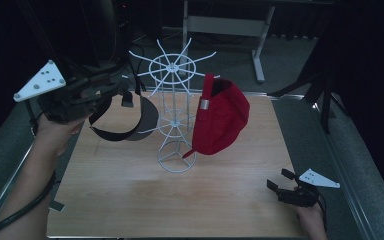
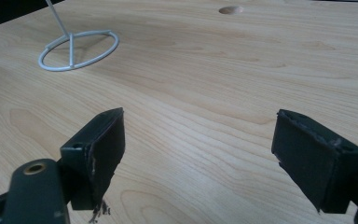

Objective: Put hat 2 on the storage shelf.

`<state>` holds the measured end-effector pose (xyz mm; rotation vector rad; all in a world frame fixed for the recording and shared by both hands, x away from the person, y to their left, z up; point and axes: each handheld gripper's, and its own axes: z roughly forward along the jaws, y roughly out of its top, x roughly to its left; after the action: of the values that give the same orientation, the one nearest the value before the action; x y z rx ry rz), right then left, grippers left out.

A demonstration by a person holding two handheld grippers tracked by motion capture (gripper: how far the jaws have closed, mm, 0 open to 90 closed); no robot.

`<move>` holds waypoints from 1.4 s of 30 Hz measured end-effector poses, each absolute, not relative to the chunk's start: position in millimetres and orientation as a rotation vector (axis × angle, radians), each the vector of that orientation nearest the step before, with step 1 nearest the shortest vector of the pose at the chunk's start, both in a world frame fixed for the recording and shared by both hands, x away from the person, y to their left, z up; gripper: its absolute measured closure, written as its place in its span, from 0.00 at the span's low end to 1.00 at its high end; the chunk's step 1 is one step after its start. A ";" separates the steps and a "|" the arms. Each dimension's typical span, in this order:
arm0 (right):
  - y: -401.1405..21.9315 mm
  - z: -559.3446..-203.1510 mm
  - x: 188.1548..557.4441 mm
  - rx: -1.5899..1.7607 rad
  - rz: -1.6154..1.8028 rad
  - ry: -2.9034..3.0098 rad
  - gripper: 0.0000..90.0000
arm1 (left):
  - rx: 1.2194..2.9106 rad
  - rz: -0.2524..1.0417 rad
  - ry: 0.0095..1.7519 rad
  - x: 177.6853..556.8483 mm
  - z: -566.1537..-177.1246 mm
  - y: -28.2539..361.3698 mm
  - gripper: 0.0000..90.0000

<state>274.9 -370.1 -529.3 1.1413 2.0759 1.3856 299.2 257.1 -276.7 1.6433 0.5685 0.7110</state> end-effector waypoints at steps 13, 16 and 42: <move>-370.7 -530.0 274.1 1.148 1.384 2.073 0.19 | 1.656 0.666 0.583 283.4 -306.2 274.8 0.63; -371.0 -530.0 274.0 1.151 1.382 2.072 0.19 | 1.664 0.662 0.590 280.5 -314.5 279.0 0.63; -372.1 -534.4 273.4 1.163 1.372 2.078 0.19 | 1.714 0.582 0.627 260.1 -410.5 287.5 0.63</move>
<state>273.4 -372.1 -534.4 1.1627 2.0778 1.3724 260.1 287.5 -410.5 1.7136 0.6273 0.5821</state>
